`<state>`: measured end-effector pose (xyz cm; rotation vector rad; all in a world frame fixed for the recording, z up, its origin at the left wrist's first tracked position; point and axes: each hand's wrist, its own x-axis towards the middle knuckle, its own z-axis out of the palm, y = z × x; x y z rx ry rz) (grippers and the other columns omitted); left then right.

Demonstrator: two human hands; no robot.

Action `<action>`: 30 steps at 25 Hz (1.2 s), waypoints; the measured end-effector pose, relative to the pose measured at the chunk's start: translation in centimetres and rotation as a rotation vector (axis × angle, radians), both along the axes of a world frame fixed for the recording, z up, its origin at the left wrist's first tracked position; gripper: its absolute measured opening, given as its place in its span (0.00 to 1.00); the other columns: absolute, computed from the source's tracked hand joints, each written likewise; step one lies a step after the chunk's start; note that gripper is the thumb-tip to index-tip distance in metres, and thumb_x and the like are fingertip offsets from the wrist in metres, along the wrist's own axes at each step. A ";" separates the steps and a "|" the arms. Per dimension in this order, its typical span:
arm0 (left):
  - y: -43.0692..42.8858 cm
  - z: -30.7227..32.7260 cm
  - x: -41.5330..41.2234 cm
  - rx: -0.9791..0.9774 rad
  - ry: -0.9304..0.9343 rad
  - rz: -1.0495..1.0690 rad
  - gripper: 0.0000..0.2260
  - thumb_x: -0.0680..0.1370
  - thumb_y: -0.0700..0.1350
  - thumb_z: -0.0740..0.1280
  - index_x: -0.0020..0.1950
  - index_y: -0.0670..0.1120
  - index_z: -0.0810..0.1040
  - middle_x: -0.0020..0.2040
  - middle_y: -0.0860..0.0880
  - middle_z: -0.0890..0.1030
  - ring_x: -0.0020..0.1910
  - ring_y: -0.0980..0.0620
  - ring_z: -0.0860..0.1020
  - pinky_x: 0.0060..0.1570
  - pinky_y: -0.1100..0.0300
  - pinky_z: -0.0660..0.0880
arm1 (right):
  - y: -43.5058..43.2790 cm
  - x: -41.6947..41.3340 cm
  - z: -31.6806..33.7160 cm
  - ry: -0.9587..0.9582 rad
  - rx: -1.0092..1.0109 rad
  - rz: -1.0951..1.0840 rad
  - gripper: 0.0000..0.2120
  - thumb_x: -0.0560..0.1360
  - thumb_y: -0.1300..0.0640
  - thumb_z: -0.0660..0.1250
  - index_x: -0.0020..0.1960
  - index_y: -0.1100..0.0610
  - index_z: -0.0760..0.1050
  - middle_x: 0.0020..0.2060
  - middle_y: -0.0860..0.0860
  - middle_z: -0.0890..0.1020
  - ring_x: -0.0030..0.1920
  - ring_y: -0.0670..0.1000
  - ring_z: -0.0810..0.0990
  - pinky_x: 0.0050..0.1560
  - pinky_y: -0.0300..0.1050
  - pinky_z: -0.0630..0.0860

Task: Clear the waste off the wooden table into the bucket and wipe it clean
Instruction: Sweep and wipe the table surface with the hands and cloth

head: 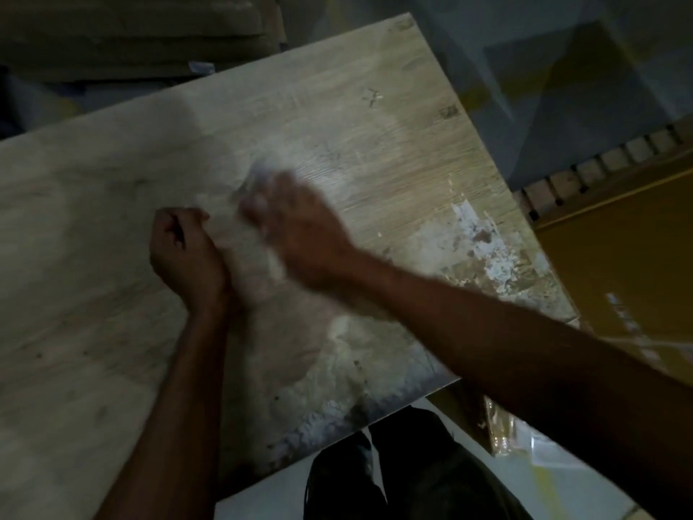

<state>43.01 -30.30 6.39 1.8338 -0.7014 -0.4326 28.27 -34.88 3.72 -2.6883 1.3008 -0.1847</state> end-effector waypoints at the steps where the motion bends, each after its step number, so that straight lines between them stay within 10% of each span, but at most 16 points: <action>1: 0.0 -0.1 0.6 0.034 -0.025 -0.020 0.07 0.77 0.42 0.61 0.42 0.47 0.77 0.34 0.57 0.76 0.34 0.67 0.74 0.40 0.66 0.69 | -3.8 -0.7 0.8 0.021 0.035 -0.272 0.27 0.84 0.47 0.53 0.82 0.51 0.60 0.82 0.58 0.59 0.81 0.64 0.56 0.79 0.59 0.55; 3: -0.5 -0.9 0.7 0.086 -0.043 -0.079 0.06 0.77 0.45 0.62 0.42 0.48 0.78 0.35 0.52 0.77 0.35 0.61 0.74 0.41 0.59 0.72 | -6.3 -1.4 1.4 0.057 0.119 -0.603 0.28 0.84 0.46 0.52 0.83 0.50 0.56 0.83 0.57 0.56 0.82 0.63 0.53 0.80 0.59 0.50; 8: -1.0 -3.1 -0.7 0.220 -0.345 -0.061 0.09 0.76 0.46 0.62 0.53 0.48 0.78 0.48 0.45 0.81 0.52 0.42 0.77 0.55 0.49 0.72 | 0.1 -4.5 0.3 0.052 -0.011 0.293 0.26 0.83 0.49 0.56 0.80 0.52 0.65 0.80 0.57 0.63 0.80 0.62 0.58 0.77 0.58 0.58; 12: -1.5 -3.2 -1.5 0.368 -0.503 -0.138 0.10 0.78 0.48 0.61 0.56 0.49 0.77 0.53 0.46 0.80 0.57 0.41 0.73 0.57 0.48 0.68 | -12.1 -14.5 2.5 0.085 0.082 -0.648 0.36 0.79 0.39 0.40 0.83 0.52 0.56 0.83 0.59 0.56 0.81 0.65 0.54 0.76 0.67 0.57; 17: -3.7 -3.2 -3.8 0.415 -0.665 -0.322 0.08 0.79 0.48 0.60 0.56 0.49 0.76 0.53 0.44 0.78 0.55 0.40 0.73 0.52 0.46 0.68 | -6.0 -16.2 -0.1 0.219 0.019 -0.040 0.29 0.84 0.41 0.42 0.84 0.46 0.49 0.84 0.56 0.52 0.82 0.63 0.50 0.77 0.62 0.55; 22: -7.1 -3.0 -8.2 0.252 -0.639 -0.557 0.07 0.81 0.45 0.60 0.56 0.48 0.75 0.52 0.48 0.78 0.52 0.47 0.74 0.54 0.51 0.67 | -12.9 -16.8 1.4 0.115 0.086 -0.739 0.32 0.82 0.40 0.43 0.84 0.52 0.53 0.83 0.59 0.54 0.81 0.66 0.53 0.78 0.67 0.55; 26: -5.9 -3.0 -5.5 -0.022 -0.201 -0.028 0.06 0.82 0.42 0.62 0.56 0.42 0.76 0.51 0.44 0.78 0.51 0.46 0.76 0.57 0.50 0.74 | 0.0 -5.7 -0.6 0.006 0.041 0.069 0.32 0.80 0.46 0.59 0.82 0.52 0.59 0.82 0.59 0.59 0.82 0.65 0.54 0.78 0.63 0.57; 30: -4.0 -1.9 -1.6 -0.077 -0.296 0.175 0.05 0.80 0.41 0.64 0.53 0.41 0.77 0.46 0.43 0.75 0.46 0.44 0.74 0.53 0.51 0.73 | -6.6 1.8 -0.5 -0.030 -0.116 0.361 0.29 0.80 0.46 0.57 0.80 0.52 0.65 0.80 0.59 0.64 0.80 0.64 0.60 0.78 0.57 0.54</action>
